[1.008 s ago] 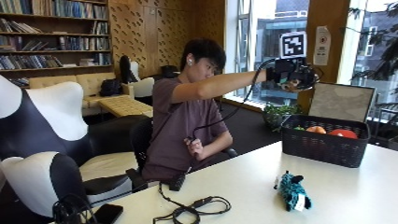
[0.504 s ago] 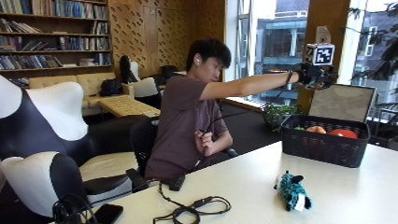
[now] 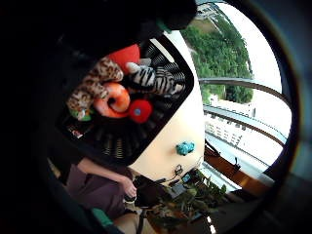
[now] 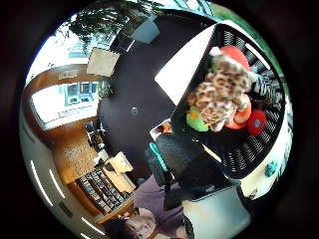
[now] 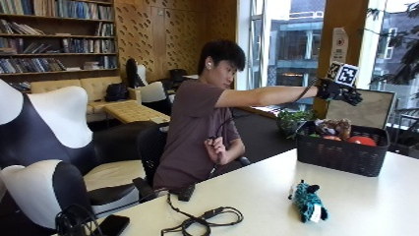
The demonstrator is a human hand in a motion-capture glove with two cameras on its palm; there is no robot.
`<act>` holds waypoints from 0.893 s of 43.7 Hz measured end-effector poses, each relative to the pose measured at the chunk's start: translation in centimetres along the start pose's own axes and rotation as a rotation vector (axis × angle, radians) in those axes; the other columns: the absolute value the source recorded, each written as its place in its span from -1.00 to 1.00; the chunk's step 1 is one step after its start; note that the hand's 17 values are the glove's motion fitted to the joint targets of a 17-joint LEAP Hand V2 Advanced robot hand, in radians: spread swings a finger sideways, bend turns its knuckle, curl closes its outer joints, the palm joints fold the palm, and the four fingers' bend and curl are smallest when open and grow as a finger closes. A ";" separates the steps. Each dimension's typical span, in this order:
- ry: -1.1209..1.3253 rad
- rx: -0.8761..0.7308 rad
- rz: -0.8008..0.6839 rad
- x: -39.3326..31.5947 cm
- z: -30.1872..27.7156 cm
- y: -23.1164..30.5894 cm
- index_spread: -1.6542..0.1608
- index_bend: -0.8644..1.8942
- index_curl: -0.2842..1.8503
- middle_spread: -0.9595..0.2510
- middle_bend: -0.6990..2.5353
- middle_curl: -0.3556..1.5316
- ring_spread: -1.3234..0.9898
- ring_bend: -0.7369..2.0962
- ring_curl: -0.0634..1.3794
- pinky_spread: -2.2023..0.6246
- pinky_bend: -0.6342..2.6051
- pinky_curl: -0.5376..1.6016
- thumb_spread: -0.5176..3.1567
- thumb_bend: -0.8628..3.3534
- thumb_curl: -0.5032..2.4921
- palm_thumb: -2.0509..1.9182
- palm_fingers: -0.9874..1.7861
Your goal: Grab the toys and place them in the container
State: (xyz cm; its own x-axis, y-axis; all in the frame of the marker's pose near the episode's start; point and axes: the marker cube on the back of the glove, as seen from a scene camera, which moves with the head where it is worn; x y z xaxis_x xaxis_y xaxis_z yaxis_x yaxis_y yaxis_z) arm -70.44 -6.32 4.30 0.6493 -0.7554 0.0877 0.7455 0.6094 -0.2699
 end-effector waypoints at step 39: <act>0.087 0.189 0.396 36.3 -3.0 33.9 0.52 -0.29 -0.43 0.47 -0.49 -0.34 0.16 -0.30 -0.33 0.61 -0.16 -0.16 -0.03 -0.60 -0.45 0.02 -0.42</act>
State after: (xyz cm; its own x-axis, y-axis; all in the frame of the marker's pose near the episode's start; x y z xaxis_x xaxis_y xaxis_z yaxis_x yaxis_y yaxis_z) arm -22.04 -13.78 -4.57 0.8809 -0.4680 -0.0707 0.4620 0.8827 -0.0858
